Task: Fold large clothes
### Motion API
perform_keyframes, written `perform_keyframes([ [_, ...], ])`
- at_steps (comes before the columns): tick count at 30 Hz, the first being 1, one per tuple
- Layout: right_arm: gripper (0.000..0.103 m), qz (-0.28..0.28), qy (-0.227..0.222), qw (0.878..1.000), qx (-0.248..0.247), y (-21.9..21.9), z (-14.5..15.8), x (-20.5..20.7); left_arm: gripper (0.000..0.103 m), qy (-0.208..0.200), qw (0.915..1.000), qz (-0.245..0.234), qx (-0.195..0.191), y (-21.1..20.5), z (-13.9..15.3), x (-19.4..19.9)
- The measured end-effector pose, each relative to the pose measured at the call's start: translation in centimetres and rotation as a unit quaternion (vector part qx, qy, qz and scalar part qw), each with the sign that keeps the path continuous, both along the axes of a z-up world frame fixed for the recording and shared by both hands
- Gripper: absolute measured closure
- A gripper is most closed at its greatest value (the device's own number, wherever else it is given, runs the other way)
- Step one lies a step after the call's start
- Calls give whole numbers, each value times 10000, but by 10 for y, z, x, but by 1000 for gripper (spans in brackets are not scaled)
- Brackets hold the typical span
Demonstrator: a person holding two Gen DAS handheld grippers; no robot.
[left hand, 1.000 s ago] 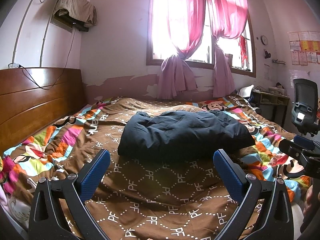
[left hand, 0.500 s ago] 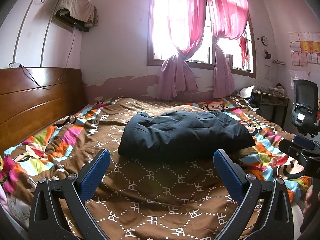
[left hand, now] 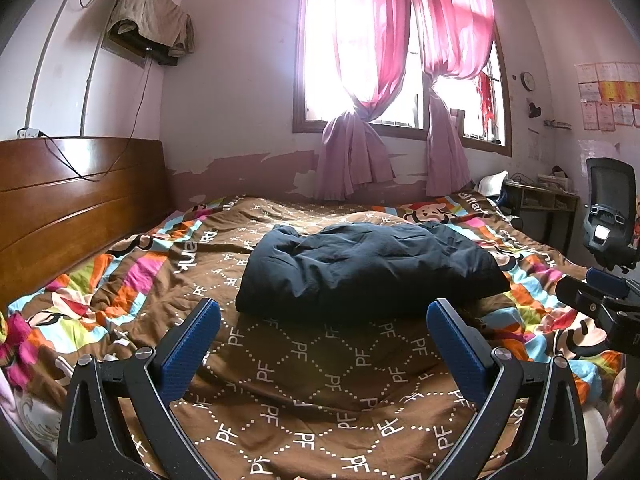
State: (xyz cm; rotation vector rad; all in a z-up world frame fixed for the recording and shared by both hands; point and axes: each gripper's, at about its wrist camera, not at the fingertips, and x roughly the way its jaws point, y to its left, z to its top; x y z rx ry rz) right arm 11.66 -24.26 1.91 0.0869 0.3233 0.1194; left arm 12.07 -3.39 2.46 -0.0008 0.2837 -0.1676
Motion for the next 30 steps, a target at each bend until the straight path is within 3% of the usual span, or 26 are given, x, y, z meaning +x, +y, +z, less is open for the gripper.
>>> perform_keyframes([
  [30, 0, 9, 17, 10000, -15, -1, 1, 1, 2, -11, 10000, -8, 12, 1, -2, 0],
])
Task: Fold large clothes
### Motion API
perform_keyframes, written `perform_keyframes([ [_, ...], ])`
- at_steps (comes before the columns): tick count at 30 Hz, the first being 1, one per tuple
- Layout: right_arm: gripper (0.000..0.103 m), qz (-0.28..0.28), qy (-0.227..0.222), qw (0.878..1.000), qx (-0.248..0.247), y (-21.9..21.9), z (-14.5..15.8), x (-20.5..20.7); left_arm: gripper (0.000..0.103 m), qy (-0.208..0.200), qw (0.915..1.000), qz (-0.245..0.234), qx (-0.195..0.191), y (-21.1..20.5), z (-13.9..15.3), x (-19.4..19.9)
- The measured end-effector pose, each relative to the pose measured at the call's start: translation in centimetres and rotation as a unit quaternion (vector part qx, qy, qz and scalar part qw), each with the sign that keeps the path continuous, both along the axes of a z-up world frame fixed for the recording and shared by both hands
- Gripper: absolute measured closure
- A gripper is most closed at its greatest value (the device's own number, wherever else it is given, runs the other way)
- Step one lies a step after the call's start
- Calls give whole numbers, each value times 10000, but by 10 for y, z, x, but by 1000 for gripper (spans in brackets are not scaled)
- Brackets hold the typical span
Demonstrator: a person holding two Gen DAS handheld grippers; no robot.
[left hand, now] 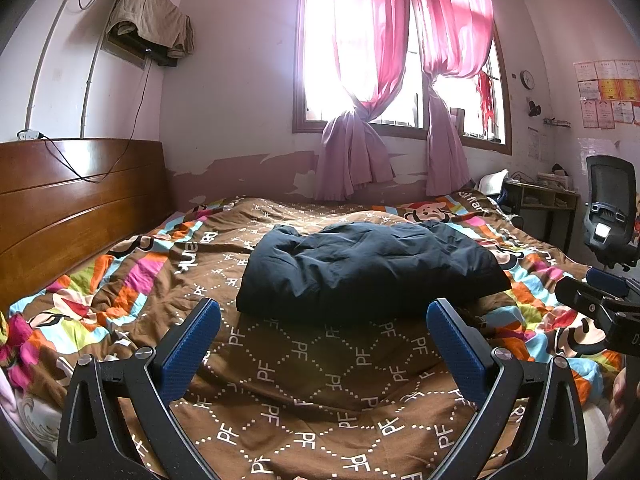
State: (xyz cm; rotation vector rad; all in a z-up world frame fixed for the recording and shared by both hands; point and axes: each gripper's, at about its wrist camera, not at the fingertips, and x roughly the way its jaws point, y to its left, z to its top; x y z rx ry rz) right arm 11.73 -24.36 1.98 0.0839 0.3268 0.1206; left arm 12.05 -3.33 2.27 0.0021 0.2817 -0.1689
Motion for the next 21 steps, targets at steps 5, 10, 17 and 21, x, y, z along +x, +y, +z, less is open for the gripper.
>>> perform_keyframes([
  [5, 0, 1, -3, 10000, 3, 0, 0, 0, 2, 7, 10000, -6, -6, 0, 0, 0],
  [10, 0, -3, -2, 10000, -4, 1, 0, 0, 2, 4, 10000, -1, -4, 0, 0, 0],
  [17, 0, -2, -3, 10000, -4, 1, 0, 0, 2, 6, 10000, -8, -3, 1, 0, 0],
  [21, 0, -8, 1, 10000, -8, 2, 0, 0, 2, 10, 10000, -11, -3, 1, -1, 0],
])
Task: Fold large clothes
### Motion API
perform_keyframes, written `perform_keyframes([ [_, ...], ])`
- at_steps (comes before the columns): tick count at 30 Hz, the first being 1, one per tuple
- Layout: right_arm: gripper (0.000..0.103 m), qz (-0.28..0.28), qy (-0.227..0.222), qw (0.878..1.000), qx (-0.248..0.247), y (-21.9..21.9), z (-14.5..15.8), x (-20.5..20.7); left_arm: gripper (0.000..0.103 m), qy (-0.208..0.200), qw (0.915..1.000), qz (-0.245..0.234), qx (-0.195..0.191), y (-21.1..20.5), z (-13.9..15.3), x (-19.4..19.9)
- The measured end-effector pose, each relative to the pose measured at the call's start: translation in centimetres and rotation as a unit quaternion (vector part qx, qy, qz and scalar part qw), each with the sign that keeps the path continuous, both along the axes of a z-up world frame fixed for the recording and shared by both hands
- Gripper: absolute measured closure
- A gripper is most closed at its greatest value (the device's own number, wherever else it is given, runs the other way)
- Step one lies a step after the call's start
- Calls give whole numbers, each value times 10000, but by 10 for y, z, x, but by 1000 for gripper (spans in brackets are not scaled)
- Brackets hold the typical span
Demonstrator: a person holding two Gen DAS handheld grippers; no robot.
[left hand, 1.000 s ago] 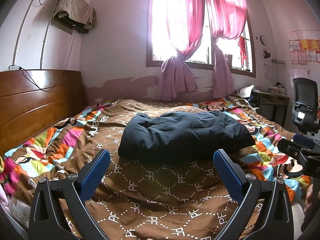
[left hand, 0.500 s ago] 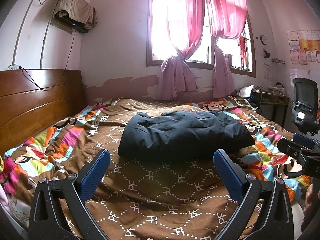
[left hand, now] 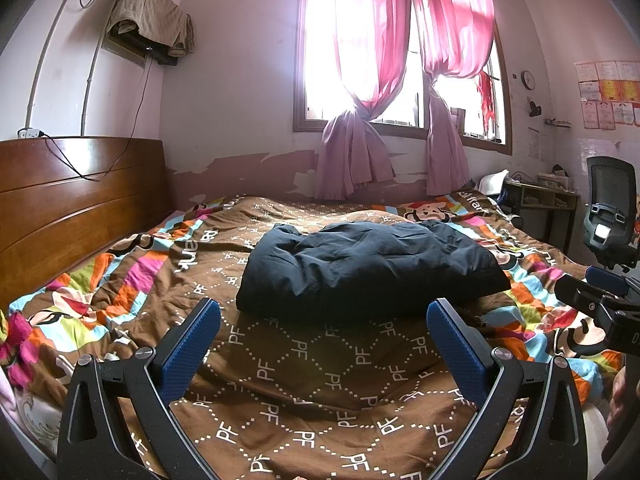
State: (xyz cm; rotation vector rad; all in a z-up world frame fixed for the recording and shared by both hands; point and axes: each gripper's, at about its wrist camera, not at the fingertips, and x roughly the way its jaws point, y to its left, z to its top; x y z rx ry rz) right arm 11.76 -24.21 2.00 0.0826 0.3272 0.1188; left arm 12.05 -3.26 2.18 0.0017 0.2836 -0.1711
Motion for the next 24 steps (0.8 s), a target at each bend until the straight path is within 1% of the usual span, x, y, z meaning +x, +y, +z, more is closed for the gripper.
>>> perform_keyframes([
  [24, 0, 29, 9, 10000, -6, -1, 0, 0, 2, 22, 10000, 3, -13, 1, -3, -3],
])
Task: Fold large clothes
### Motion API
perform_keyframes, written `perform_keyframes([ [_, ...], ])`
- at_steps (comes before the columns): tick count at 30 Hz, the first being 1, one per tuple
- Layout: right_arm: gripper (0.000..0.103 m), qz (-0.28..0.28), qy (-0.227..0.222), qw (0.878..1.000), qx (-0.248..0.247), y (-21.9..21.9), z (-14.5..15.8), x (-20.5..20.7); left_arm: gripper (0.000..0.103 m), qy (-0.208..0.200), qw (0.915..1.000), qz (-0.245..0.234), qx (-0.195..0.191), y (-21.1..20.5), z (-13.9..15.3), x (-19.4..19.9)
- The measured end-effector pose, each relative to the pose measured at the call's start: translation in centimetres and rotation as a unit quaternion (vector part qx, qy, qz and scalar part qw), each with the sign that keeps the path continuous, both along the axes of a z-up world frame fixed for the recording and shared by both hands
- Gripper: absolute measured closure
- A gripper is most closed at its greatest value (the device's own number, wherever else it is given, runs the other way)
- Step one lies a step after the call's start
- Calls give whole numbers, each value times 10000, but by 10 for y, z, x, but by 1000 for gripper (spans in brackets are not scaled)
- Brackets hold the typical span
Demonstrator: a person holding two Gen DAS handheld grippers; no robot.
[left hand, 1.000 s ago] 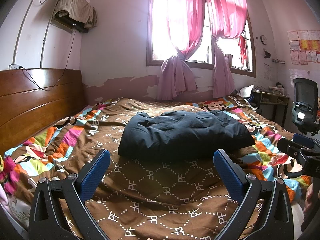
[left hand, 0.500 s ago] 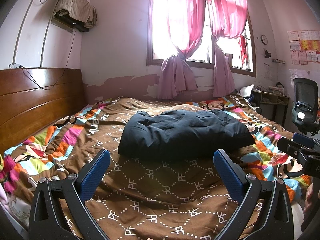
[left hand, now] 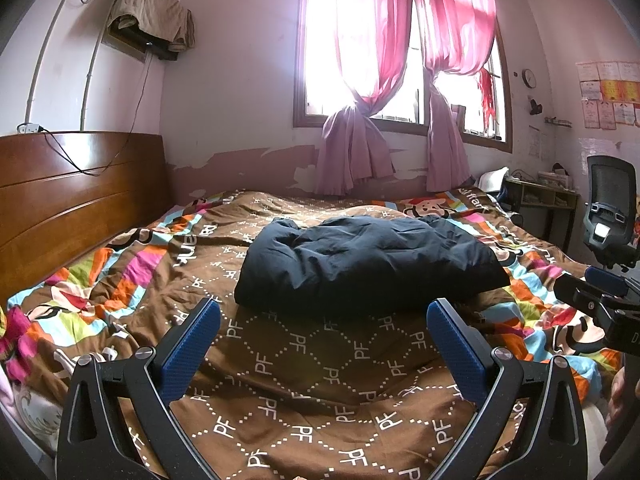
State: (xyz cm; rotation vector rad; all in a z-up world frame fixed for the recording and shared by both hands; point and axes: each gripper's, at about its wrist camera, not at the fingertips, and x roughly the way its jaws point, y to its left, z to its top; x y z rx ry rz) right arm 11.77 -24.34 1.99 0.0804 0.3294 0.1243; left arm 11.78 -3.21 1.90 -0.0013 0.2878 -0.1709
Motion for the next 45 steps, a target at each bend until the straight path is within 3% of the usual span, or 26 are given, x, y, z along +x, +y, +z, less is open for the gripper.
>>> perform_keyframes([
  [21, 0, -2, 13, 10000, -4, 0, 0, 0, 2, 75, 9999, -98, -8, -2, -7, -5],
  [45, 0, 10, 47, 10000, -4, -1, -1, 0, 2, 256, 9992, 63, 293, -6, -14, -1],
])
